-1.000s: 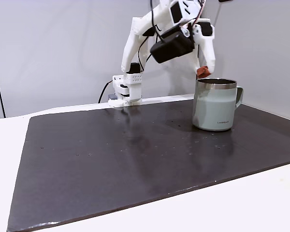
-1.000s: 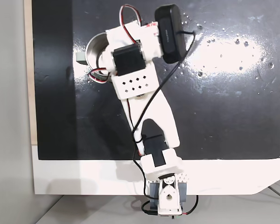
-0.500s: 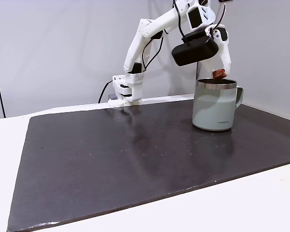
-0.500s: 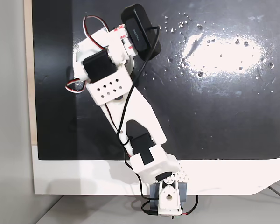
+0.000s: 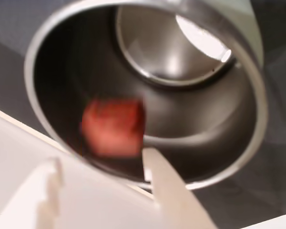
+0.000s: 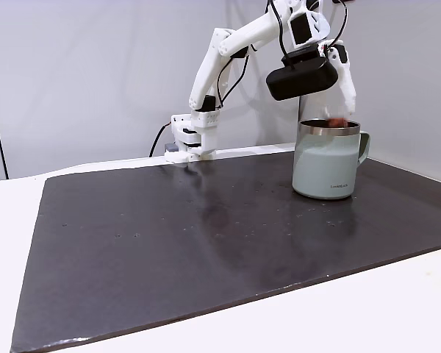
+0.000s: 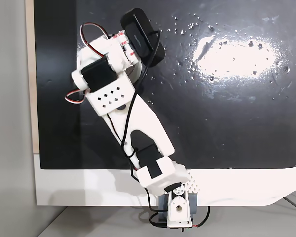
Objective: Grasp a cube and put it in the cup.
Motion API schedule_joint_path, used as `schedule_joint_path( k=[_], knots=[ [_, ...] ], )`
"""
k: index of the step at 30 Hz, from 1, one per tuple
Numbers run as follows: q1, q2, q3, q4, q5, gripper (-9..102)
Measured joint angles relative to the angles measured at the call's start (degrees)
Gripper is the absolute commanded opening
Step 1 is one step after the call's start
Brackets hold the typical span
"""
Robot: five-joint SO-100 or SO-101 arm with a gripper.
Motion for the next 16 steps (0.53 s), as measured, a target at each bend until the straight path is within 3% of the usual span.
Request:
schedule_joint_path(
  k=[16],
  knots=[
    [0.09,0.88,1.93,0.09,0.00,22]
  ],
)
